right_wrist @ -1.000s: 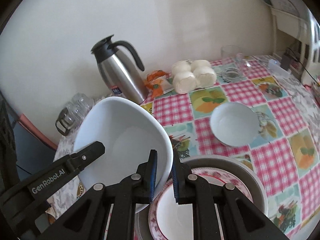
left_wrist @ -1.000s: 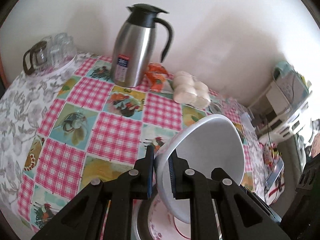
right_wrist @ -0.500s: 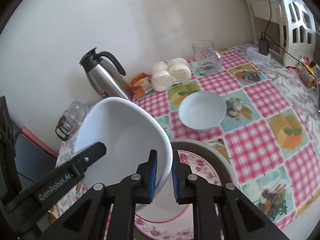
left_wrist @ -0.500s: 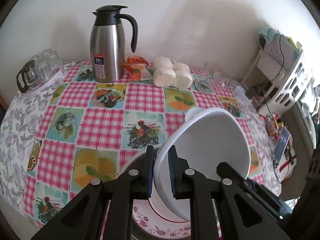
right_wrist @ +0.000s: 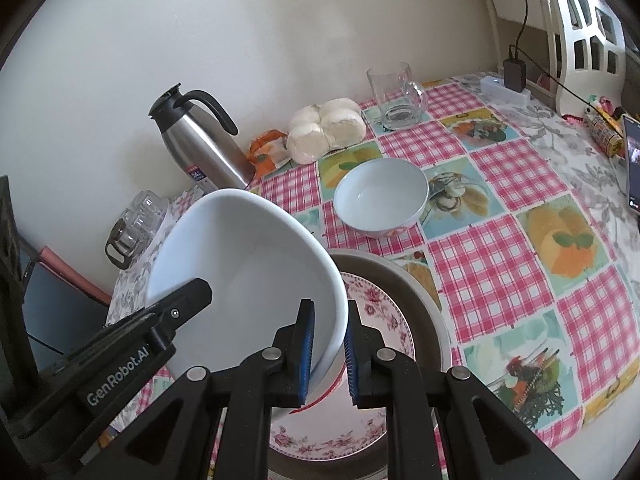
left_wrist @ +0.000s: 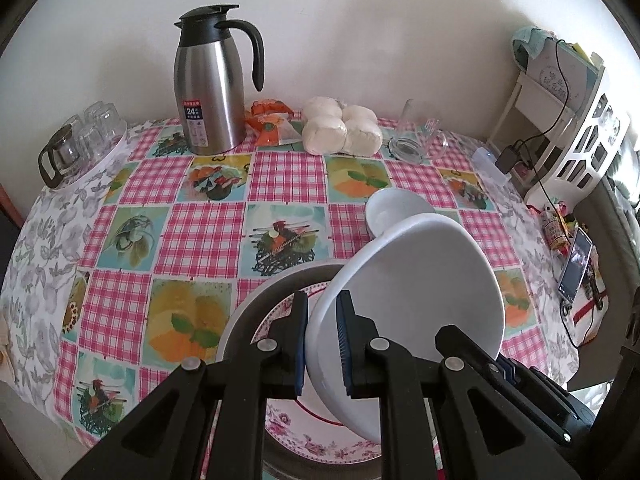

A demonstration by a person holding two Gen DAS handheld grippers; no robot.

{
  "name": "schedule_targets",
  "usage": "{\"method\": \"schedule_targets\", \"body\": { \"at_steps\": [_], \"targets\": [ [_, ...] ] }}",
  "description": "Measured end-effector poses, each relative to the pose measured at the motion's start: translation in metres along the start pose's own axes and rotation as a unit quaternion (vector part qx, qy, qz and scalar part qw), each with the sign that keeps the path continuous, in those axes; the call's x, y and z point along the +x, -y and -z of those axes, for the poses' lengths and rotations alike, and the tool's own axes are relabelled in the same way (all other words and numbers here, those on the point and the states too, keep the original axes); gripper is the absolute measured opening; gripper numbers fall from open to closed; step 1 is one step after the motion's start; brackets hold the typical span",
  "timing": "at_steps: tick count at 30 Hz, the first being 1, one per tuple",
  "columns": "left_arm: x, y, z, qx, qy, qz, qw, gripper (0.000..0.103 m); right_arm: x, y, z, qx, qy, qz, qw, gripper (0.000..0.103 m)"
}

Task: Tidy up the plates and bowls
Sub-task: 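Carry the white square MAX bowl with the right gripper over the basin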

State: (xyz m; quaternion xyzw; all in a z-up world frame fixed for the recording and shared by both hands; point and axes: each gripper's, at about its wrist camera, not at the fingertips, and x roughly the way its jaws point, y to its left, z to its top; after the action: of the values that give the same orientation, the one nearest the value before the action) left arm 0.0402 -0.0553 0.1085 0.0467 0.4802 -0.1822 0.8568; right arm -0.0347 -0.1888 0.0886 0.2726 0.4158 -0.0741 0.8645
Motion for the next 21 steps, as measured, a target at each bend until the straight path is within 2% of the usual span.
{"method": "schedule_targets", "body": {
  "at_steps": [21],
  "targets": [
    [0.020,-0.006,0.004,-0.009,-0.042,-0.029,0.9986,0.015,0.022,-0.004,0.010,-0.001,-0.047,0.014,0.999,0.018]
  ]
}}
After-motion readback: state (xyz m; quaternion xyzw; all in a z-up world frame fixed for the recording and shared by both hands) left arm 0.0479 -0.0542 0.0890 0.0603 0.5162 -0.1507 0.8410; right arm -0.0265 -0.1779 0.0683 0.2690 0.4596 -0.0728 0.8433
